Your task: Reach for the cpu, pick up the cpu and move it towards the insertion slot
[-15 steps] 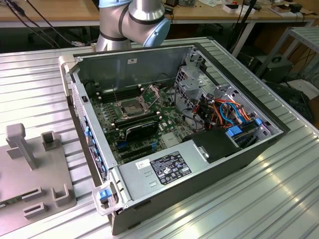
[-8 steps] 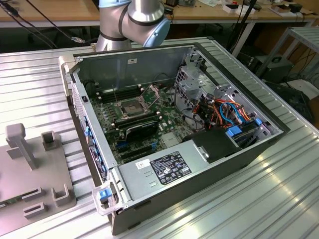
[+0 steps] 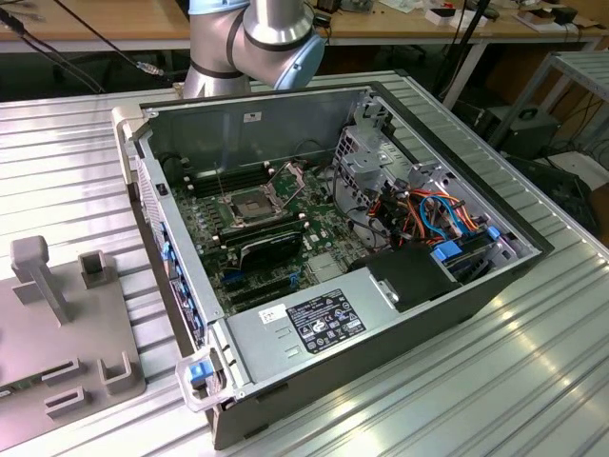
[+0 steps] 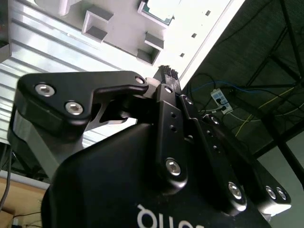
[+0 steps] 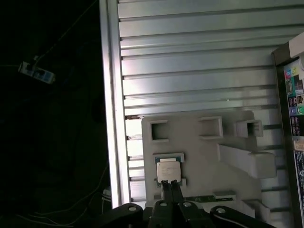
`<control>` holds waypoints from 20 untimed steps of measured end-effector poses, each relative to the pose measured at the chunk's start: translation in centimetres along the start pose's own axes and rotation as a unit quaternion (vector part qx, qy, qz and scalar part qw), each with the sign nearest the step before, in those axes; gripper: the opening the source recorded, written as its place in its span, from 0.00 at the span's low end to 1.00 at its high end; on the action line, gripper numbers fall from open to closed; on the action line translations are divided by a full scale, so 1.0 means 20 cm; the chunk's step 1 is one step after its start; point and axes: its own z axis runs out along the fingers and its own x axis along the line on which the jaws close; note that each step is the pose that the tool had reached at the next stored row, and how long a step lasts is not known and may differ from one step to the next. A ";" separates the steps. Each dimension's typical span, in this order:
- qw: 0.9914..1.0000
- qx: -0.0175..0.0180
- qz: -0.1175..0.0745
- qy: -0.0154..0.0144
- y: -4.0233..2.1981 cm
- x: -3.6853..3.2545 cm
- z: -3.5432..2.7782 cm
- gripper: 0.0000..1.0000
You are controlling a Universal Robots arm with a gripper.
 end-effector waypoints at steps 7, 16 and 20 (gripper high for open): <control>1.000 0.000 0.000 0.001 -0.012 -0.001 0.007 0.11; 1.000 0.000 0.000 0.001 -0.017 -0.001 0.010 0.11; 1.000 0.000 0.000 0.001 -0.018 -0.001 0.010 0.11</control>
